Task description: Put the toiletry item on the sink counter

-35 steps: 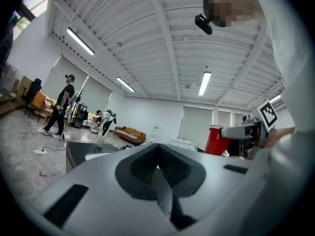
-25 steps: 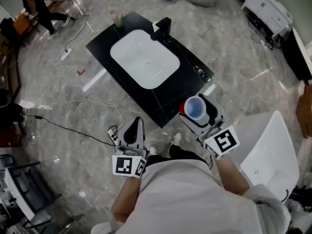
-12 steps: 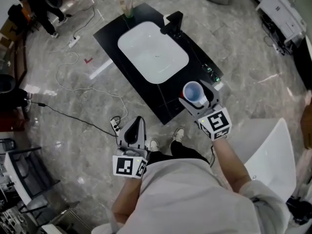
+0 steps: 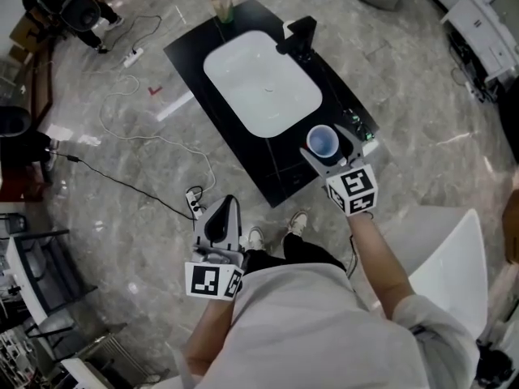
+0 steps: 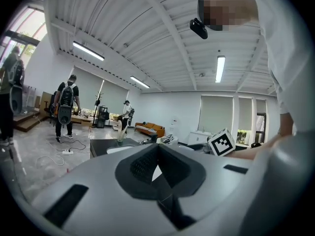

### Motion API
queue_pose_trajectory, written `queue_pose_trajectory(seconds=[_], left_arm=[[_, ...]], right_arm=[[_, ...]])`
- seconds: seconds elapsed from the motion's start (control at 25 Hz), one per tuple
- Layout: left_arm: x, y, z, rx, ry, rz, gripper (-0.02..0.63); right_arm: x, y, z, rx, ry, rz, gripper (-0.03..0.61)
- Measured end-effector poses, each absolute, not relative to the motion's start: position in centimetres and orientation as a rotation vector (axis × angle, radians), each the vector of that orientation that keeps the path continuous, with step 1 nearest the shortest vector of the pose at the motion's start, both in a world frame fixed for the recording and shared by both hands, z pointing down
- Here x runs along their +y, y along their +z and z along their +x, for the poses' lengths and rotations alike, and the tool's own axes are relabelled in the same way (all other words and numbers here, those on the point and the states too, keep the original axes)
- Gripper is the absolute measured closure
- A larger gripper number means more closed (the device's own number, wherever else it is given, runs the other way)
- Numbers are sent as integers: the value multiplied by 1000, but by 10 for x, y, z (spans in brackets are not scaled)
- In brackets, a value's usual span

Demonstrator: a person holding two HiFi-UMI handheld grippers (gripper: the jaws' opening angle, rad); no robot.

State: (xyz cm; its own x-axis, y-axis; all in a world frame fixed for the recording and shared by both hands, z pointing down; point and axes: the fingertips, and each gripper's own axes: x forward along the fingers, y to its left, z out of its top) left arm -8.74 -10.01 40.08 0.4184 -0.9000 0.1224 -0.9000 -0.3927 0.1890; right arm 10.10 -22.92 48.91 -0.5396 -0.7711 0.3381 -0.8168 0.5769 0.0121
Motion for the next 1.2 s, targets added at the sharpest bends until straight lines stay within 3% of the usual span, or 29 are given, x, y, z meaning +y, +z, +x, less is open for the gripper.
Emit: queue_pose_trajectory(seconds=[1.2], left_arm=[[-96, 404, -67, -1665, 133, 2374, 612]], right_arm=[[-267, 587, 92, -2449, 244, 1177, 206]])
